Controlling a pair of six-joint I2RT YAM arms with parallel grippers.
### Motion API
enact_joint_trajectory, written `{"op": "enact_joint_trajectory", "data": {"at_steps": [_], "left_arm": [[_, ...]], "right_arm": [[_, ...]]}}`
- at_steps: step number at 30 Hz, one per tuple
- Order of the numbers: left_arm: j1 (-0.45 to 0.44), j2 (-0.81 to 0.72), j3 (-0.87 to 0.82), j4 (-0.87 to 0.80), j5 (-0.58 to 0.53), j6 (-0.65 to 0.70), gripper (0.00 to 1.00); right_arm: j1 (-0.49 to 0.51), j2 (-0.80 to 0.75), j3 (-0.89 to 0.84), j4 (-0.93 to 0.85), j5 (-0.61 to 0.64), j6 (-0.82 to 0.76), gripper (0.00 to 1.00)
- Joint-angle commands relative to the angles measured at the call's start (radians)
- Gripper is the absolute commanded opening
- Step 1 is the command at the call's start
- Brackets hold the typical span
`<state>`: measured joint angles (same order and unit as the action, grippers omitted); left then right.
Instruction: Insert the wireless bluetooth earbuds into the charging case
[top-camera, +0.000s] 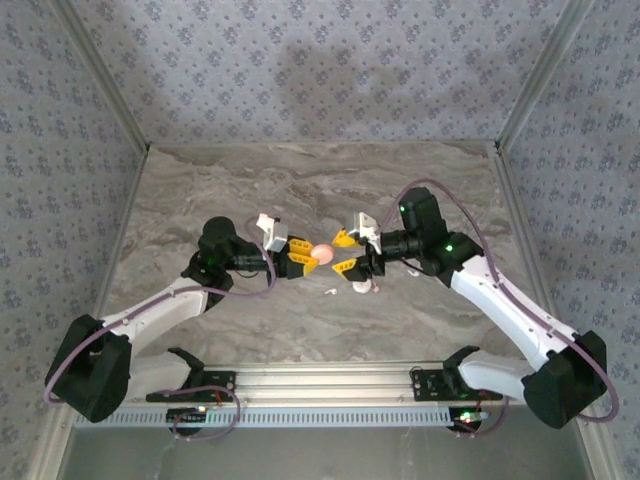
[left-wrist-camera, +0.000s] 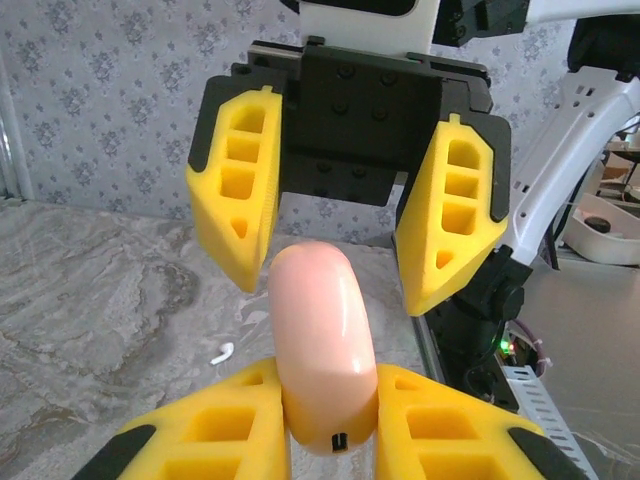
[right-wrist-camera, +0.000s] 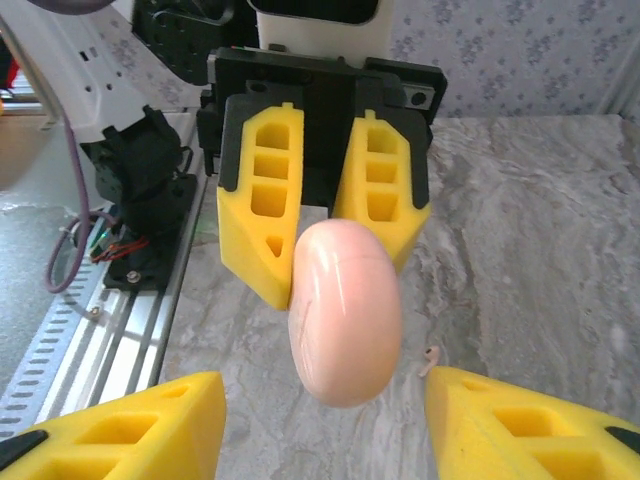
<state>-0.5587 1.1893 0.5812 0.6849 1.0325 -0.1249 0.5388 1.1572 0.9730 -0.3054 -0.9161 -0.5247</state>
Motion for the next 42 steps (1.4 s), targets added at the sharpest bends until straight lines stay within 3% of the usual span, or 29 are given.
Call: {"op": "enact_joint_trajectory", "data": {"at_steps": [1,10,16,19,25,34,42], "left_arm": [[-0.007,-0.024,0.039,0.011,0.038,0.008,0.21],[-0.007,-0.029,0.048,0.004,0.046,0.008,0.21],[-0.007,-0.03,0.055,-0.02,0.044,0.018,0.21],[-0.008,-0.035,0.063,-0.068,0.031,0.048,0.28],[-0.045,-0.098,0.15,-0.547,-0.11,0.393,0.54],[-0.134,-0.067,0.18,-0.721,-0.218,0.565,0.57],[-0.15,-0.026,0.198,-0.776,-0.257,0.608,0.58]], "right_arm": [[-0.005,0.031,0.053,-0.03,-0.102,-0.03,0.54],[-0.007,0.104,0.107,-0.09,-0.165,-0.06,0.4],[-0.007,0.118,0.125,-0.107,-0.18,-0.068,0.18],[-0.008,0.111,0.137,-0.151,-0.147,-0.088,0.15],[0.002,0.047,0.153,-0.291,0.149,-0.134,0.15],[0.127,0.05,0.202,-0.538,0.512,-0.355,0.15],[0.226,0.18,0.322,-0.641,0.532,-0.389,0.16]]}}
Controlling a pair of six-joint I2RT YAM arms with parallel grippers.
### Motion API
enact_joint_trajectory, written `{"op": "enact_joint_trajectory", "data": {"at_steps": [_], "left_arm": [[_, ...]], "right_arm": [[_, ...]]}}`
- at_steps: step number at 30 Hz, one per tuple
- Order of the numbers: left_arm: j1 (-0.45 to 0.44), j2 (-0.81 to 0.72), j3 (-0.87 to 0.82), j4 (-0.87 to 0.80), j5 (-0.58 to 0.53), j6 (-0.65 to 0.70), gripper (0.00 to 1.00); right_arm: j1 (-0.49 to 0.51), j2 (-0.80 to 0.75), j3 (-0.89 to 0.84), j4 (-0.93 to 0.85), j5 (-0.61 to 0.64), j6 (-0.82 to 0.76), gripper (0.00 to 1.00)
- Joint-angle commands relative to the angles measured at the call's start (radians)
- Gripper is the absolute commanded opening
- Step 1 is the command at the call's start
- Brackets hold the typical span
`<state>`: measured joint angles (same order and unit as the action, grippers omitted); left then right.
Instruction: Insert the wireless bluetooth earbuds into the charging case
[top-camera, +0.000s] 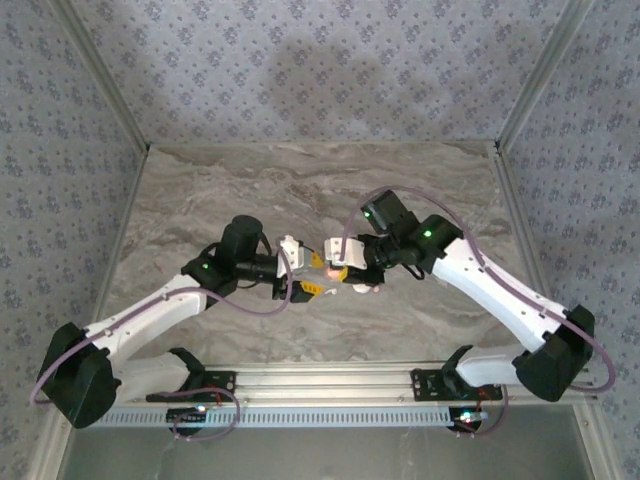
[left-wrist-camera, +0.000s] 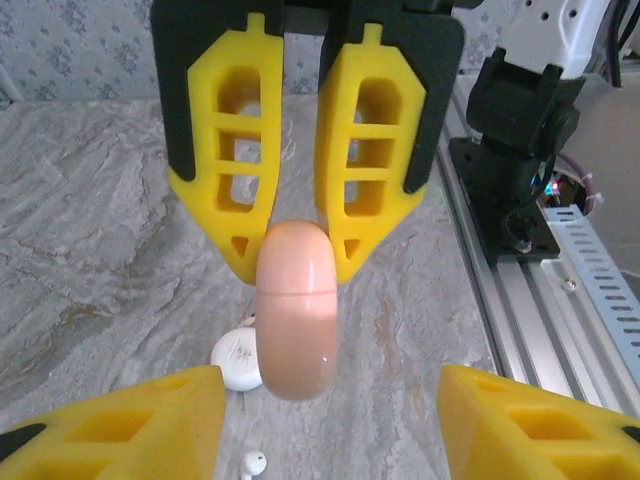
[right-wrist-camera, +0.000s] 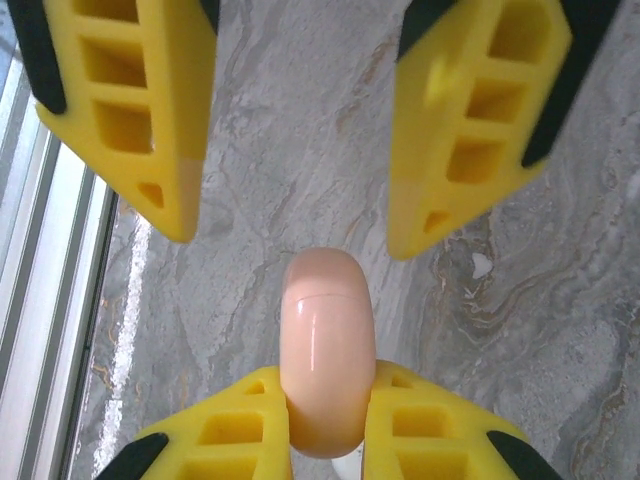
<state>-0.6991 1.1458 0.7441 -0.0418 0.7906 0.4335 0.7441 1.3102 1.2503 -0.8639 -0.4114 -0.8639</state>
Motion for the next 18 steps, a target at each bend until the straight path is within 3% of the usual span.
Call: {"op": "enact_joint_trajectory", "data": {"at_steps": [1,10,18], "left_arm": [[-0.011,0.022,0.038,-0.054,-0.017,0.052,0.58],[-0.018,0.053,0.054,-0.069,-0.015,0.054,0.5],[-0.017,0.041,0.047,-0.046,0.002,0.04,0.26]], "right_arm": [[0.025,0.033,0.048,-0.08,0.014,-0.053,0.16],[0.027,0.019,0.031,-0.006,-0.102,-0.059,0.17],[0.021,0.005,0.005,0.022,-0.147,-0.055,0.18]]}}
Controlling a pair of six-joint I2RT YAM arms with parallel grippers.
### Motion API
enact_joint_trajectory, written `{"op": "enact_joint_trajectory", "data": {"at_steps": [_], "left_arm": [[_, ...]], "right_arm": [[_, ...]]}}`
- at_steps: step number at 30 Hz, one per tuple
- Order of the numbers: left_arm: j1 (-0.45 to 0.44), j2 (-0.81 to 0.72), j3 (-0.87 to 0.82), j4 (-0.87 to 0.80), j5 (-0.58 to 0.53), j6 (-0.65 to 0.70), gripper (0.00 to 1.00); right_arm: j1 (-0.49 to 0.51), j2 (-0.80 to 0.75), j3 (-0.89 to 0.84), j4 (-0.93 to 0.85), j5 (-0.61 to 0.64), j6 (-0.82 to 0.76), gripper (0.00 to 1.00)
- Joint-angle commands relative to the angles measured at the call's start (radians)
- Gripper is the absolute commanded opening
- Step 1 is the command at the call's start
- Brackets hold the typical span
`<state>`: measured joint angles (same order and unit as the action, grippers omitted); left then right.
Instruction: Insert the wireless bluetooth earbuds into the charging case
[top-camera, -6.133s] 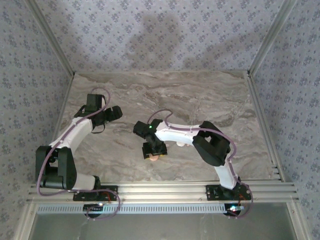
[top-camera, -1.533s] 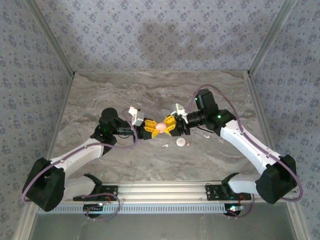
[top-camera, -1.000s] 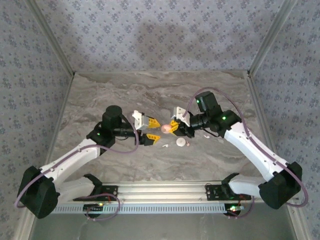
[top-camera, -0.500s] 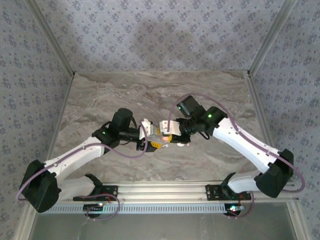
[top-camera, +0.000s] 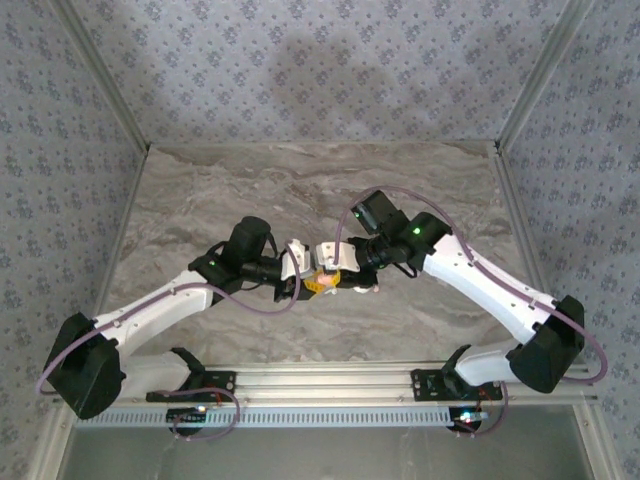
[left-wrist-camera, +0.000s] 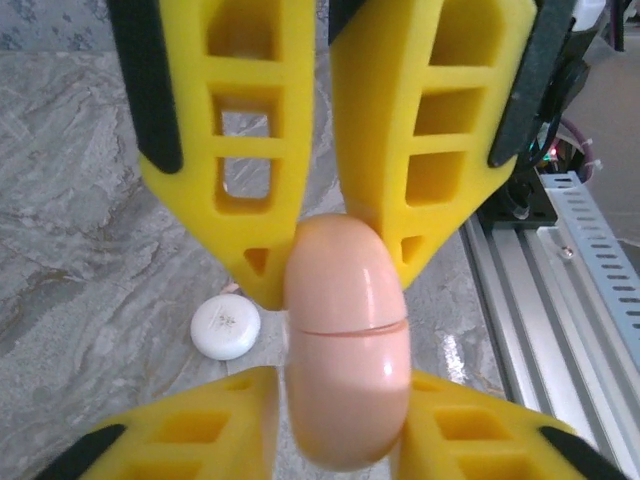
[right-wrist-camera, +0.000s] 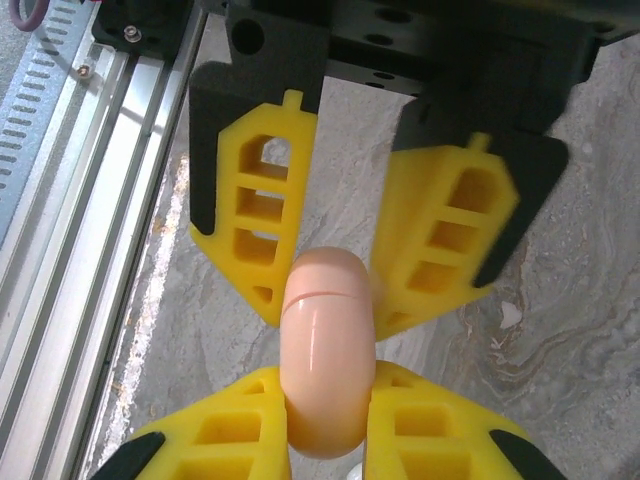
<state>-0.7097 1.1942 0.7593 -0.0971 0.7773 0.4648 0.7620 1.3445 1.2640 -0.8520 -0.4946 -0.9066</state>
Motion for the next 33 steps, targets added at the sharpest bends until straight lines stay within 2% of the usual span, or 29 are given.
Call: {"op": "enact_joint_trajectory", "data": {"at_steps": [1,5,8,12,15,21,26,29,33], "left_arm": [[-0.007,-0.012,0.029,0.012,0.016,0.008,0.22],[-0.005,-0.031,0.001,0.063,0.028,-0.012,0.18],[-0.001,-0.043,-0.027,0.129,0.053,-0.047,0.18],[0.011,-0.044,-0.049,0.214,0.097,-0.096,0.18],[0.014,-0.037,-0.059,0.276,0.125,-0.135,0.17],[0.014,-0.017,-0.066,0.36,0.168,-0.188,0.17],[0.014,-0.016,-0.067,0.375,0.171,-0.199,0.17],[0.016,-0.02,-0.069,0.382,0.166,-0.206,0.17],[0.017,-0.019,-0.073,0.399,0.163,-0.227,0.17]], "right_arm": [[0.002,-0.034,-0.014,0.013,-0.065,-0.013,0.19],[-0.042,-0.086,-0.08,0.066,-0.102,0.006,0.36],[-0.102,-0.168,-0.193,0.187,-0.206,0.077,0.45],[-0.201,-0.29,-0.374,0.478,-0.402,0.227,0.47],[-0.222,-0.323,-0.457,0.653,-0.476,0.333,0.48],[-0.223,-0.281,-0.47,0.755,-0.525,0.415,0.49],[-0.223,-0.251,-0.442,0.76,-0.563,0.417,0.47],[-0.223,-0.24,-0.43,0.748,-0.568,0.412,0.41],[-0.226,-0.23,-0.416,0.72,-0.591,0.401,0.25]]}}
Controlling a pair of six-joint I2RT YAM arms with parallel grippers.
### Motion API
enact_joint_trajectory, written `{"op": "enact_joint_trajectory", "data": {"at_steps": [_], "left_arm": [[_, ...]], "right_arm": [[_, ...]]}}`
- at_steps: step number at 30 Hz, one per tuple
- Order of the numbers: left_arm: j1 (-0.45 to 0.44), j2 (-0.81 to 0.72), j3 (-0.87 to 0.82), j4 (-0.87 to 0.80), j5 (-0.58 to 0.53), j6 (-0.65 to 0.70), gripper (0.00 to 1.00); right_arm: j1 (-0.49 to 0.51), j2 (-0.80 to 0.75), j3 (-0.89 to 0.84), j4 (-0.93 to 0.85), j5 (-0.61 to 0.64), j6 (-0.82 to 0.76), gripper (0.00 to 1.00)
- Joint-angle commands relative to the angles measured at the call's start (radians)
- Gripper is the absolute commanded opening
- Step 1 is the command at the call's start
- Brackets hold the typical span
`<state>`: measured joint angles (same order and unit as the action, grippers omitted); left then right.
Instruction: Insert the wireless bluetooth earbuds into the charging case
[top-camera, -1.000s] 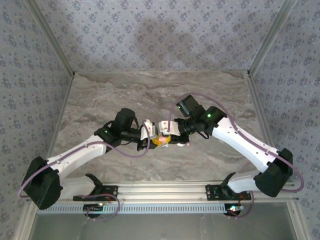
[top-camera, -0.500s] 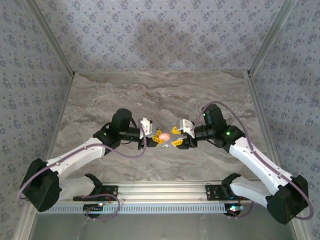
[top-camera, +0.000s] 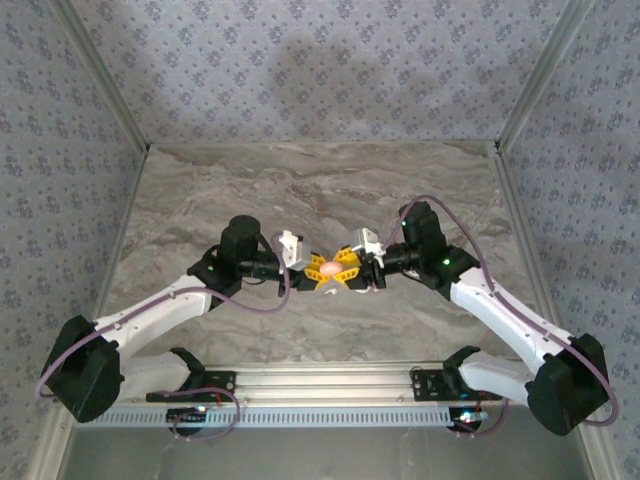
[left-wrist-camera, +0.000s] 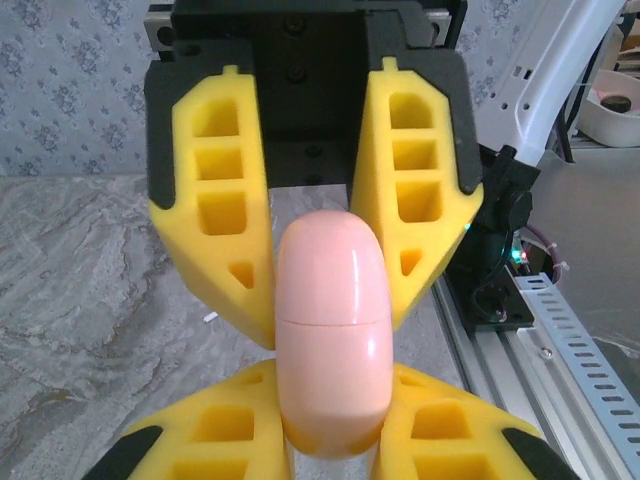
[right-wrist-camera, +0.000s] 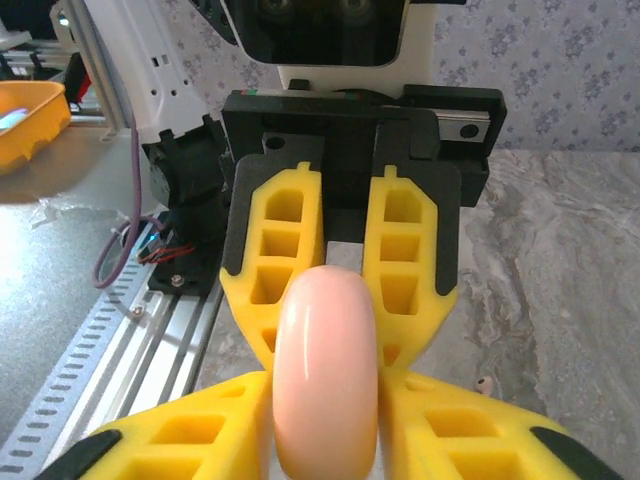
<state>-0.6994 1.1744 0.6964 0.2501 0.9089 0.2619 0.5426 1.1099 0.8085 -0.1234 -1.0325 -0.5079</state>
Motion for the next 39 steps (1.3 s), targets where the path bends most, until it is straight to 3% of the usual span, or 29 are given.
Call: {"op": "enact_joint_trajectory", "data": {"at_steps": [1,5,9,11,22,39], "left_arm": [[0.007,0.002,-0.011,0.053,0.031,-0.026,0.17],[0.008,0.001,-0.011,0.033,0.011,-0.019,0.21],[0.007,-0.013,-0.006,-0.018,-0.012,0.009,0.38],[0.007,-0.018,-0.007,-0.03,-0.017,0.021,0.4],[0.007,-0.014,0.004,-0.057,-0.012,0.036,0.4],[0.005,-0.011,0.009,-0.084,-0.008,0.056,0.35]], "right_arm": [[-0.008,0.007,0.043,-0.018,-0.06,-0.003,0.21],[-0.011,0.011,0.082,-0.127,-0.051,-0.075,0.11],[-0.009,0.013,0.137,-0.304,0.076,-0.182,0.11],[-0.004,0.019,0.161,-0.365,0.13,-0.217,0.11],[0.037,0.057,0.205,-0.412,0.186,-0.237,0.13],[0.049,0.088,0.209,-0.356,0.123,-0.238,0.13]]}}
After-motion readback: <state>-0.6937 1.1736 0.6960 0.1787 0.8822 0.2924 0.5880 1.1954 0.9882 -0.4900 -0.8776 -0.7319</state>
